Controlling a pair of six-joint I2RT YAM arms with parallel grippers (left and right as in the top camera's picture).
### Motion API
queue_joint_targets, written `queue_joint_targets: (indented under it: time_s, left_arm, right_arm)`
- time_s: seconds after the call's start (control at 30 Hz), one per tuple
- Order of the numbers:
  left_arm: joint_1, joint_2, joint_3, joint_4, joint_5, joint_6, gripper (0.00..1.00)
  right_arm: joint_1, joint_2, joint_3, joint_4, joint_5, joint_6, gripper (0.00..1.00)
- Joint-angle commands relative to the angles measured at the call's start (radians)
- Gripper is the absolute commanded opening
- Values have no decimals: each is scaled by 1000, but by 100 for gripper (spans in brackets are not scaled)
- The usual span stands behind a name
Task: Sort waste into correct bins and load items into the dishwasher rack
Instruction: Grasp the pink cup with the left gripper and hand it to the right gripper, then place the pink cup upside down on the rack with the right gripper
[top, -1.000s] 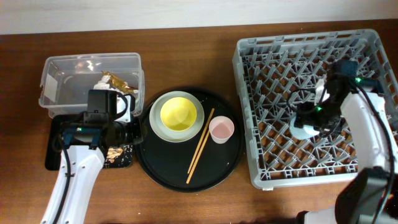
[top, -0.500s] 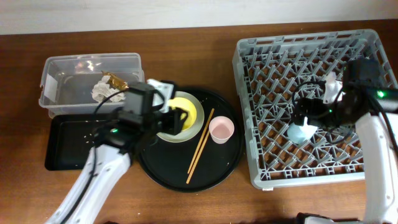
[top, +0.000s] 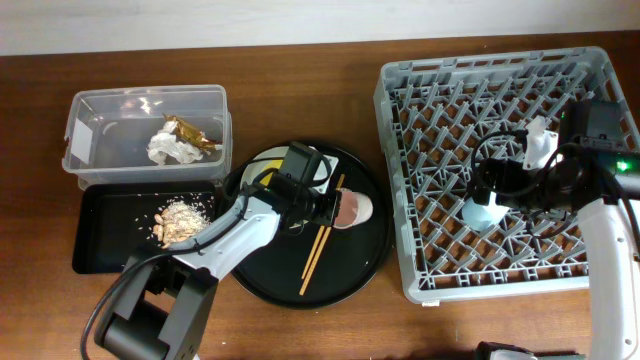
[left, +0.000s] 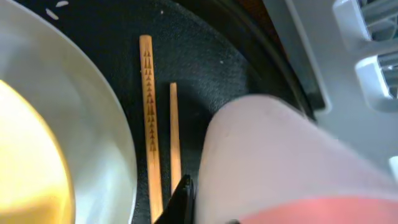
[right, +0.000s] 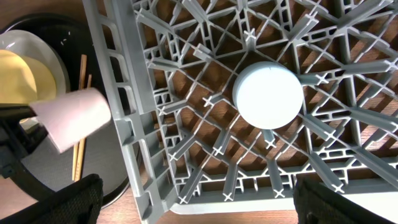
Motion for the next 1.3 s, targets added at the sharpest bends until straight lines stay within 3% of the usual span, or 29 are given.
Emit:
queue_joint_targets:
  time_s: [0.0,0.13,0.27,0.33,0.47,0.57,0.73,0.87,1.07,1.1,1.17,1.27]
  left_arm:
    - [-1,-9,1,-23,4,-40,0]
    - [71,-179,1,-42,156,-113,0]
    - [182,-262,1,128,619,-251,0]
    - [197,-261,1,184,756,-265,0]
    - [195,-261,1,241,901,-268,0]
    - [194,-261,1,262,1010,-272,0]
    - [194,-261,1,264,1071,-272,0]
    - [194,-261,1,263,1075,-272,0]
    - [194,-261,1,264,1075,-272,1]
    - [194,-261,1,263,1071,-271,10]
    - [194,-261,1,262,1009,-256,44]
    - [194,-261,1,162,838,-188,50]
  right_arm:
    - [-3,-7,15,3,-6,-1,99]
    - [-3,-7,15,-2,-40,-47,99]
    - [4,16,15,-2,-455,-249,99]
    - [60,42,15,-5,-639,-356,99]
    - [223,79,15,2,-836,-523,99]
    - [306,79,15,61,-884,-542,99]
    - [379,79,15,113,-908,-543,96]
    - [384,79,15,116,-918,-542,72]
    - [384,79,15,116,-917,-542,60]
    - [384,79,15,116,-911,-542,60]
    - [384,79,15,109,-818,-542,56]
    - [372,77,17,100,-584,-476,50]
